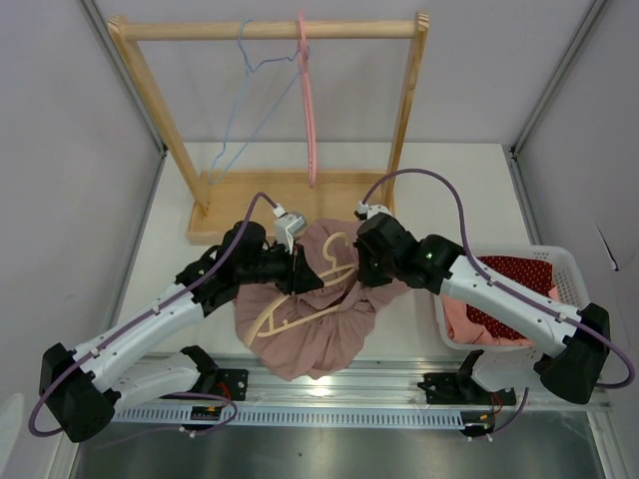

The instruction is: Place the skirt on the hanger

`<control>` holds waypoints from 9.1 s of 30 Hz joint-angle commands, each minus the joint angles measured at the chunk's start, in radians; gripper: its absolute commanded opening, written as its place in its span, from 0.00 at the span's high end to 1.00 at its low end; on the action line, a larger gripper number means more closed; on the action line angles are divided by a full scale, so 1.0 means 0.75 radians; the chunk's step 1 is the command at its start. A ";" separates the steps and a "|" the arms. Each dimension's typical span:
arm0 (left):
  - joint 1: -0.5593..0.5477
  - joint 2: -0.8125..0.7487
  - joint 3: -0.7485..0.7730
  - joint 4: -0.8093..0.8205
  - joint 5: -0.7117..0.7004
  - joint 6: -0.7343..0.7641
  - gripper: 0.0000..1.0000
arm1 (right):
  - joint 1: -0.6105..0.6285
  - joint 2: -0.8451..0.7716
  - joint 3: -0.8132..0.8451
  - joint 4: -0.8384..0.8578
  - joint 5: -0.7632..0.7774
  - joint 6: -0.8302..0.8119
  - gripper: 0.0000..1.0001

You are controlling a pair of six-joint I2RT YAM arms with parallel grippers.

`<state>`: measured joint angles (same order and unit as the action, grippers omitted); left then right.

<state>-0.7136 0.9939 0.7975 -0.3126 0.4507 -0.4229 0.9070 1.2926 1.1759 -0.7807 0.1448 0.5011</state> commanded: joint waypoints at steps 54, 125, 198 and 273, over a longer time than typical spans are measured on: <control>-0.094 0.205 -0.028 0.231 -0.073 -0.040 1.00 | 0.126 -0.081 -0.275 0.665 0.247 0.013 0.51; -0.110 0.108 -0.313 0.167 -0.333 -0.220 0.61 | 0.090 -0.400 -0.553 0.869 0.267 0.027 1.00; 0.129 -0.288 -0.139 -0.418 -0.454 -0.275 1.00 | -0.086 -0.179 -0.654 1.274 0.846 -0.202 1.00; -0.133 0.109 0.557 -0.442 -0.366 0.013 0.94 | 0.593 -0.063 -0.093 1.047 1.046 -0.290 1.00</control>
<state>-0.8051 1.0866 1.2106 -0.7136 0.1440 -0.4675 1.3449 1.2922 1.0065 -0.0536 0.9340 0.2928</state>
